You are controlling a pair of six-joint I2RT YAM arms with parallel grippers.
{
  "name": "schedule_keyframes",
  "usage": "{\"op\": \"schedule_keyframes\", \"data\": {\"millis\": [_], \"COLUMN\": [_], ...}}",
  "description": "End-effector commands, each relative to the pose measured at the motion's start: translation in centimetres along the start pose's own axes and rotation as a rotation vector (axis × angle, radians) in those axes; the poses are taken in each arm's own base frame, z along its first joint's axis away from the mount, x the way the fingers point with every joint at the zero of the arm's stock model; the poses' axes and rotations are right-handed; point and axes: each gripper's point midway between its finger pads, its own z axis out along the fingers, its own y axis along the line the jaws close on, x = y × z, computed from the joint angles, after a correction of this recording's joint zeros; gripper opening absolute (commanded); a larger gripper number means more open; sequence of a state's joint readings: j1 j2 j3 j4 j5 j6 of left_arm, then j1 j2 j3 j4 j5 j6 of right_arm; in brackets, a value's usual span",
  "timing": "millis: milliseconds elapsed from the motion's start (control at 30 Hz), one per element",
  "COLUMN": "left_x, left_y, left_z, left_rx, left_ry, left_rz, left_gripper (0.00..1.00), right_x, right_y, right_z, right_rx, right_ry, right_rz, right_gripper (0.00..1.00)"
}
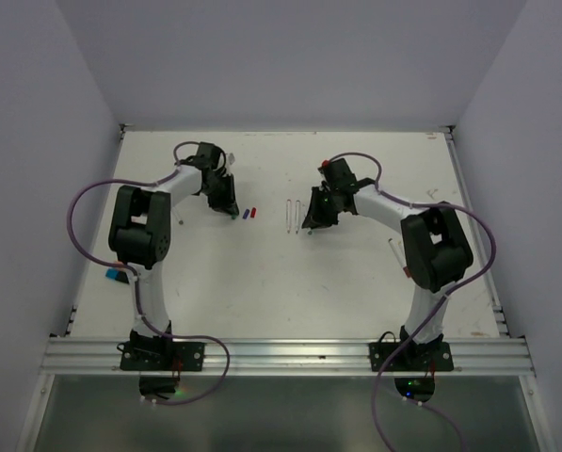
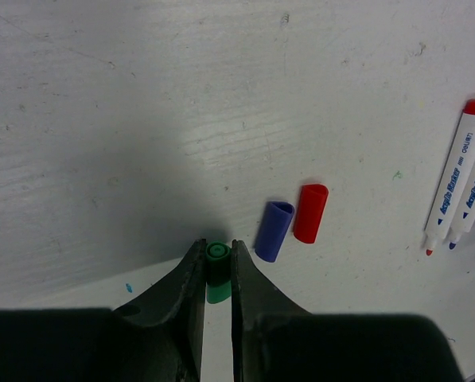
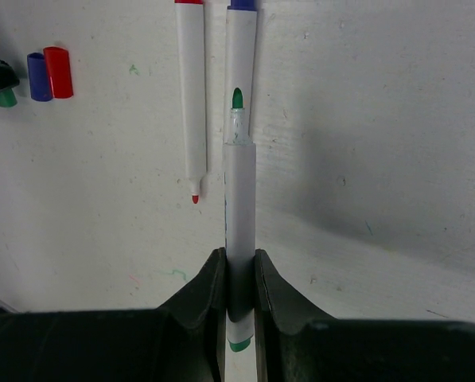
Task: Open the pen caps
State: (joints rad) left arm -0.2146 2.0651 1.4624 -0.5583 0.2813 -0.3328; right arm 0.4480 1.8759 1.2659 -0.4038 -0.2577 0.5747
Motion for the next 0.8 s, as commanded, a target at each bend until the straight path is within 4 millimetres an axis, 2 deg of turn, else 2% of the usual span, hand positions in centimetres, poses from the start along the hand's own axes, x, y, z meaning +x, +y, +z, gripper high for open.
{"op": "schedule_keyframes", "data": {"millis": [0,433,633,767], "left_x": [-1.3,-1.3,-2.3,-2.9], "left_y": [-1.4,-1.8,-2.1,-2.6], "left_z": [0.1,0.7,-0.8,-2.4], "left_rx": [0.039,0.065,0.05,0.05], "left_ry": [-0.03,-0.026,-0.076,-0.118], "left_rz": [0.015,-0.016,-0.028,-0.037], "left_gripper": [0.19,0.34,0.41,0.46], "right_x": [-1.8,-1.8,-2.1,-2.3], "right_y": [0.8,-0.5,-0.7,-0.8], "right_z": [-0.1,1.8,2.4,3.1], "right_rx": [-0.044,-0.018,-0.009,0.001], "right_ry": [-0.048,-0.007,0.008,0.018], "right_rz": [0.024,0.021,0.006,0.002], "right_gripper": [0.0,0.0,0.0,0.08]}}
